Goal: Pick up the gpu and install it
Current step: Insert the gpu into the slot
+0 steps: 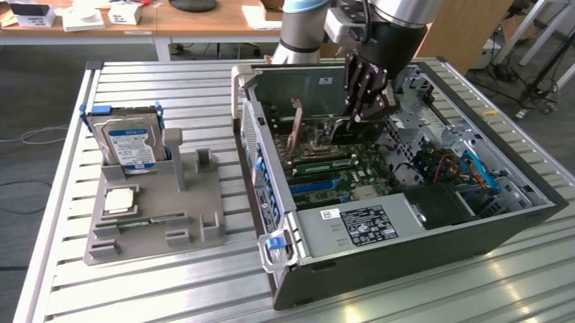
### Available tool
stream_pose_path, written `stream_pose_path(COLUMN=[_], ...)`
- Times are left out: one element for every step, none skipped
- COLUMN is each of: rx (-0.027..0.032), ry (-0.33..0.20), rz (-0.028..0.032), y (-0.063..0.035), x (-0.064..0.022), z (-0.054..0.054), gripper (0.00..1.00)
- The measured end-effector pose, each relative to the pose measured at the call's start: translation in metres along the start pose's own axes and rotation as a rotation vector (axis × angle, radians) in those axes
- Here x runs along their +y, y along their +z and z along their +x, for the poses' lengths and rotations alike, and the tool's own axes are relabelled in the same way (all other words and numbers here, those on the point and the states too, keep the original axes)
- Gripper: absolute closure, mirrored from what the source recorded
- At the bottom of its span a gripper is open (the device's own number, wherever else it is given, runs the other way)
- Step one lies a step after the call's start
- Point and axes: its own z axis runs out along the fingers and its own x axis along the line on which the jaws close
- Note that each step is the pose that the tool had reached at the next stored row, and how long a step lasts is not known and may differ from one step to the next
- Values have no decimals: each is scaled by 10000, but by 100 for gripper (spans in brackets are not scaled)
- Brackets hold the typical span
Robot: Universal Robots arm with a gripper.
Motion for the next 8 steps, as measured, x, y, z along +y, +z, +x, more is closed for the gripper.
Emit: stream_pose_path(rx=[0, 0, 1, 1, 1, 2, 2, 2], ry=[0, 0, 1, 1, 1, 1, 1, 1], rz=[-10, -19, -26, -30, -34, -36, -37, -38], y=[14, 28, 42, 53, 65, 73, 79, 83], x=[-1, -2, -2, -3, -3, -4, -4, -4], z=[0, 1, 1, 1, 2, 2, 2, 2], gripper=[73, 73, 73, 73, 73, 73, 73, 73])
